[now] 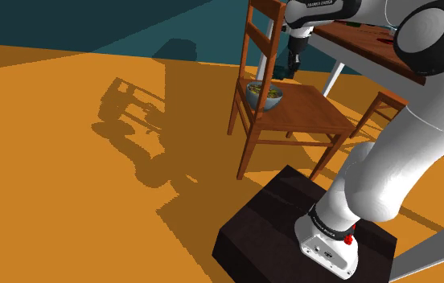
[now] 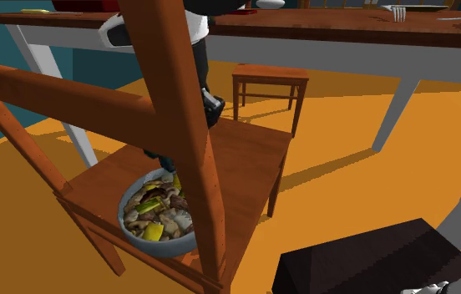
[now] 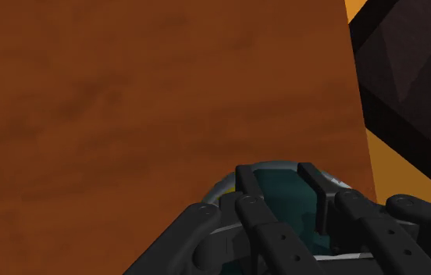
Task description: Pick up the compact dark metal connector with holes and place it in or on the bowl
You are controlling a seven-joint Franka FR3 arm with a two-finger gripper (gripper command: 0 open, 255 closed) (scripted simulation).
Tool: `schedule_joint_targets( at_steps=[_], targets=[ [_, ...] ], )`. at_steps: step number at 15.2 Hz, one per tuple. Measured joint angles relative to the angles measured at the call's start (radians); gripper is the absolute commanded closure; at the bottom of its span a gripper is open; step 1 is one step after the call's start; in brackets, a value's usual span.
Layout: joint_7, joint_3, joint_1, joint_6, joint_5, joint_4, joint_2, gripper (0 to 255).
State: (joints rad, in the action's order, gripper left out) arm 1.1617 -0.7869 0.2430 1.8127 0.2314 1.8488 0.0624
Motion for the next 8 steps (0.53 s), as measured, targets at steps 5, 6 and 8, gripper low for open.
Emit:
schedule_joint_targets(
  at_steps=[5,6,8],
  targets=[
    [-0.009,-0.062,0.067,0.058,-0.077,0.040,0.014,255],
    [0.019,-0.073,0.077,0.078,-0.065,0.034,0.014,255],
    [0.022,-0.089,0.095,0.101,-0.074,0.045,0.018,255]
  ],
)
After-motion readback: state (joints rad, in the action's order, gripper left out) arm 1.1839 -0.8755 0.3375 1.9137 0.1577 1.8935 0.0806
